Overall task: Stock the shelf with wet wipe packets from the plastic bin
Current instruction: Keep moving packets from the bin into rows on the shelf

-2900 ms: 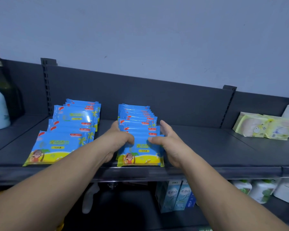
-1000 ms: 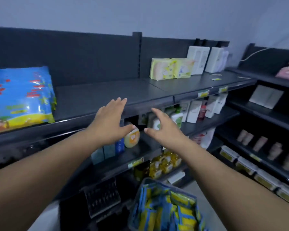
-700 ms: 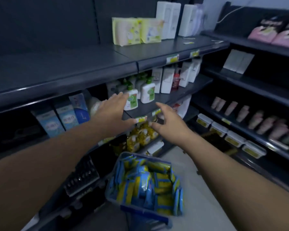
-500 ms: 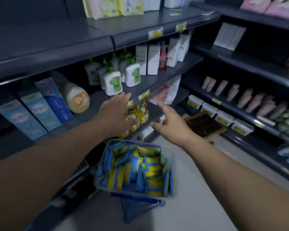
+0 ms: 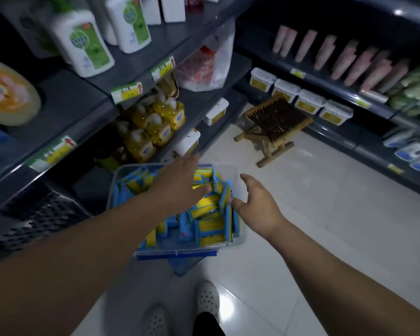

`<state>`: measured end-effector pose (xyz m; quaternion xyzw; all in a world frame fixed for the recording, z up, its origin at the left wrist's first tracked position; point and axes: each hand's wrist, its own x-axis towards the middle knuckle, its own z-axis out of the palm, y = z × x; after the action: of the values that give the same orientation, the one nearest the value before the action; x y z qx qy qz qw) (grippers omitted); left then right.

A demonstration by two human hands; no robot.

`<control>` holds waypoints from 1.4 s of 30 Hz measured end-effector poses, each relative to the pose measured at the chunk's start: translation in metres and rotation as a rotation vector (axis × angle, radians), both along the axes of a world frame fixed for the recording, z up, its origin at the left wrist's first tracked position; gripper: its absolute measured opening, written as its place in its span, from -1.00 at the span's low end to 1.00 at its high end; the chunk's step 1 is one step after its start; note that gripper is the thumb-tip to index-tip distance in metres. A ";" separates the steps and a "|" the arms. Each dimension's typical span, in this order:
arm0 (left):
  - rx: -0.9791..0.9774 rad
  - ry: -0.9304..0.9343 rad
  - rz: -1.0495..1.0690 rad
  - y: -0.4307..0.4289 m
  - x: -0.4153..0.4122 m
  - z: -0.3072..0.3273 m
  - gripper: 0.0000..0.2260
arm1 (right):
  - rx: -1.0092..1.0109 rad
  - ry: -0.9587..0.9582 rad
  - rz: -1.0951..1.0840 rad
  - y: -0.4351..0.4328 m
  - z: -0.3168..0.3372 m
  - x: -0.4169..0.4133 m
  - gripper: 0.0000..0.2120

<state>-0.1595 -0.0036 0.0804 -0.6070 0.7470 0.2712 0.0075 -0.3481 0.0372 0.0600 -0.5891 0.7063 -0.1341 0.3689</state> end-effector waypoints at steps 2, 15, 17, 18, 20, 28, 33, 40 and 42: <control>0.029 0.016 -0.010 -0.006 -0.008 -0.026 -0.29 | 0.022 -0.005 -0.037 0.005 -0.023 -0.002 -0.38; -0.139 -0.199 -0.337 -0.071 -0.041 -0.182 -0.39 | -0.046 0.238 -0.062 -0.024 -0.167 0.012 -0.47; -0.157 -0.268 -0.409 -0.081 -0.044 -0.199 -0.39 | -0.011 0.339 -0.008 -0.029 -0.184 0.014 -0.37; -0.161 -0.289 -0.436 -0.084 -0.046 -0.206 -0.38 | 0.001 0.374 0.008 -0.030 -0.191 0.014 -0.34; -0.163 -0.295 -0.470 -0.091 -0.048 -0.220 -0.39 | -0.003 0.436 0.019 -0.032 -0.202 0.014 -0.33; -0.447 -0.227 -0.582 -0.095 -0.047 -0.243 -0.68 | 0.031 0.620 -0.025 -0.039 -0.221 0.025 -0.47; -0.478 -0.103 -0.541 -0.090 -0.036 -0.227 -0.79 | 0.013 0.531 -0.134 -0.040 -0.210 0.024 -0.69; -0.159 0.046 -0.238 -0.079 -0.013 -0.150 -0.72 | -0.237 -0.042 -0.379 -0.037 -0.139 0.034 -0.79; -0.023 0.142 -0.135 -0.074 -0.006 -0.119 -0.68 | -0.225 -0.159 -0.413 -0.039 -0.110 0.036 -0.85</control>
<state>-0.1653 -0.0771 -0.0384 -0.5345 0.7880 0.3037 -0.0339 -0.3116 -0.0020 -0.0497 -0.4574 0.7611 -0.3302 0.3202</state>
